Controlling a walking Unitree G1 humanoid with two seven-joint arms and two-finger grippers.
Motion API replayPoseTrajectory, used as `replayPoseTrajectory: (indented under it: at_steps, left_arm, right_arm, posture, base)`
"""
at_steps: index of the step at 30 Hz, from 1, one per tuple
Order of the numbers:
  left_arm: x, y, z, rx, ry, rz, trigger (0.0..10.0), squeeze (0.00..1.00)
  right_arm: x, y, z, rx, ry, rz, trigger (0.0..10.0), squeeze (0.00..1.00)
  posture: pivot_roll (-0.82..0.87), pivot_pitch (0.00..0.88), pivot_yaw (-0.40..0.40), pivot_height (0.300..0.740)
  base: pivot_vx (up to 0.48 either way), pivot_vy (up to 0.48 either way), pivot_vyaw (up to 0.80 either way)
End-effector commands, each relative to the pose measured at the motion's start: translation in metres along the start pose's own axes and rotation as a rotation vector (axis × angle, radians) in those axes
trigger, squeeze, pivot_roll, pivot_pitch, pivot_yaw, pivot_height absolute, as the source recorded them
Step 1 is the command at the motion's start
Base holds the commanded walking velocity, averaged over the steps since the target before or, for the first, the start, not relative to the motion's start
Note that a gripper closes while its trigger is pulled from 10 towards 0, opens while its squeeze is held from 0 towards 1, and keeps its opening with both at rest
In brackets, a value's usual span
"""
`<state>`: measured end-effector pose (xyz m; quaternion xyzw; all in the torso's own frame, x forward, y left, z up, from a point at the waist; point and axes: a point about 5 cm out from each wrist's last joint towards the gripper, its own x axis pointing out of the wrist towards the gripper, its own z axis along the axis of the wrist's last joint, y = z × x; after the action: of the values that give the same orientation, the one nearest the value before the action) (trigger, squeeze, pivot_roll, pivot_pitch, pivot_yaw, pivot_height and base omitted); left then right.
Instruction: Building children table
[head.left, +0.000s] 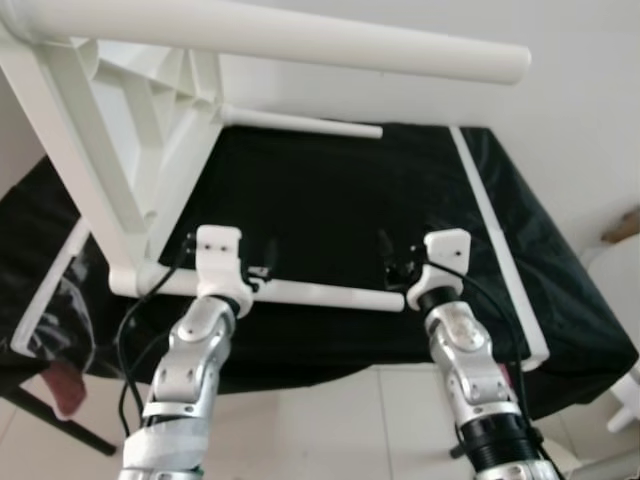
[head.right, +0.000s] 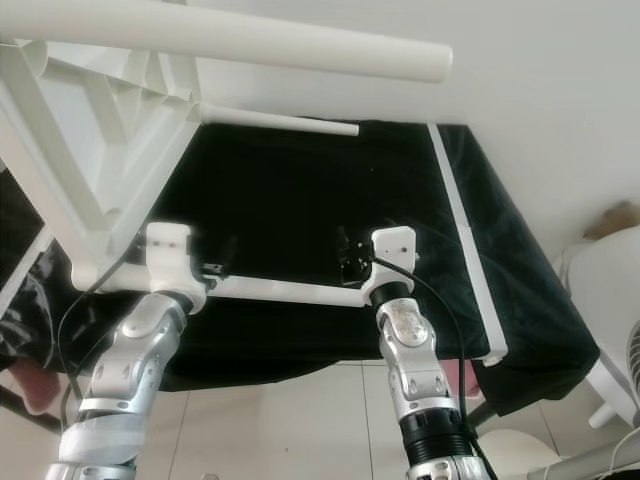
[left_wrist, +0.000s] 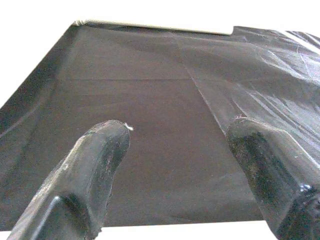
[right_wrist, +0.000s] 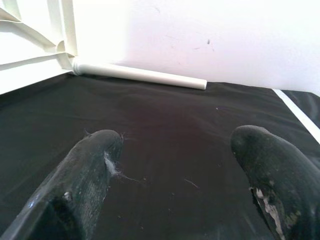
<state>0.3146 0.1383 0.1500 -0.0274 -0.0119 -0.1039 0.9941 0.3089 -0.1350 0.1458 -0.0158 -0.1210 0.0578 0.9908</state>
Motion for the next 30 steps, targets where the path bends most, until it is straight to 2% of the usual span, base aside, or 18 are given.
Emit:
replayPoseTrajectory:
  at_steps: [1, 13, 22, 23, 25, 27, 30]
  left_arm:
    - [0.001, 0.0, -0.001, 0.003, 0.018, -0.026, 10.0, 0.0]
    - [0.002, -0.001, 0.002, 0.014, 0.019, -0.04, 10.0, 0.0]
    - [0.001, -0.011, 0.007, 0.078, -0.014, -0.106, 10.0, 0.0]
    - [-0.001, -0.017, 0.005, 0.077, -0.008, -0.158, 10.0, 0.0]
    - [-0.003, -0.02, 0.005, 0.078, -0.004, -0.187, 10.0, 0.0]
    - [-0.01, -0.032, -0.003, 0.089, 0.042, -0.314, 10.0, 0.0]
    - [-0.013, -0.036, -0.007, 0.097, 0.065, -0.358, 10.0, 0.0]
  right_arm:
    - [-0.002, -0.003, -0.003, -0.01, 0.002, -0.017, 10.0, 0.0]
    - [-0.003, -0.004, -0.005, -0.016, 0.001, -0.028, 10.0, 0.0]
    - [-0.004, -0.004, -0.007, -0.025, 0.001, -0.023, 10.0, 0.0]
    - [-0.005, -0.007, -0.005, -0.078, -0.011, -0.028, 10.0, 0.0]
    - [-0.005, -0.008, -0.004, -0.11, -0.02, -0.033, 10.0, 0.0]
    - [-0.006, -0.015, 0.0, -0.179, -0.052, -0.094, 10.0, 0.0]
    - [-0.006, -0.018, 0.002, -0.2, -0.06, -0.125, 10.0, 0.0]
  posture:
    - [0.0, 0.046, 0.018, 0.74]
    - [-0.01, 0.043, 0.025, 0.74]
    - [0.0, 0.04, 0.02, 0.74]
    - [0.0, 0.04, 0.019, 0.74]
    - [0.0, 0.04, 0.019, 0.74]
    - [0.0, 0.039, 0.017, 0.74]
    - [0.0, 0.039, 0.015, 0.74]
  base:
    - [0.0, 0.42, 0.0]
    - [0.0, 0.415, 0.0]
    - [0.0, 0.0, 0.0]
    - [0.0, 0.0, 0.0]
    - [0.0, 0.0, 0.0]
    - [0.0, 0.0, 0.0]
    - [0.0, 0.0, 0.0]
